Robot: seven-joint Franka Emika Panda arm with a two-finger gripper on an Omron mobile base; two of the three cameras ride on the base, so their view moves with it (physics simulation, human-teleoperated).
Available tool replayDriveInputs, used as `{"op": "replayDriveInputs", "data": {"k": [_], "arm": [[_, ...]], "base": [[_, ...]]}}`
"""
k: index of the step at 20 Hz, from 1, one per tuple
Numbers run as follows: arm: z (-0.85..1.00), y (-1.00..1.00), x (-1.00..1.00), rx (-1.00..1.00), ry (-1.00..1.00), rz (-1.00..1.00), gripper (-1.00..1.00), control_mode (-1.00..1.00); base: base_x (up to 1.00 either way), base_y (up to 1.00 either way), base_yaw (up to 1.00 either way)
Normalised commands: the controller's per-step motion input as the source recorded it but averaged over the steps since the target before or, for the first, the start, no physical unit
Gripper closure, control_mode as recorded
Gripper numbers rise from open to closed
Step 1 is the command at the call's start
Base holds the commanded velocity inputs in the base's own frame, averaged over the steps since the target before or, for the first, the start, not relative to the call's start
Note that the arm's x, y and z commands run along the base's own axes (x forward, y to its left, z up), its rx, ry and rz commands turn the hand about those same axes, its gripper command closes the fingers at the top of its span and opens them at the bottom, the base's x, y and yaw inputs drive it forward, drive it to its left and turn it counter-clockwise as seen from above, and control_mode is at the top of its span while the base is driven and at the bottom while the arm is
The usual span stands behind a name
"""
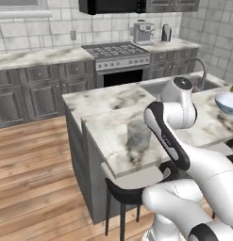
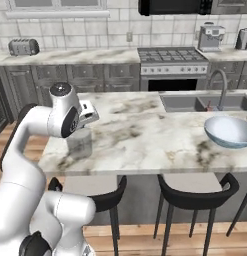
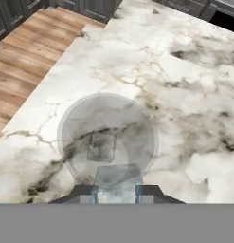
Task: There are two ice cubes in the ice bowl. Place both ice cubes in the glass cup.
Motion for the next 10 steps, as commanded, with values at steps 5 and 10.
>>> {"op": "replayDriveInputs", "data": {"k": [5,10], "arm": [[0.17,-0.01,0.32,0.07,0.07,-0.02,1.0,-1.0],[0.08,-0.04,0.11,0.23,0.04,-0.01,1.0,-1.0]], "base": [[0.35,0.02,-0.04],[0.0,0.0,0.0]]}}
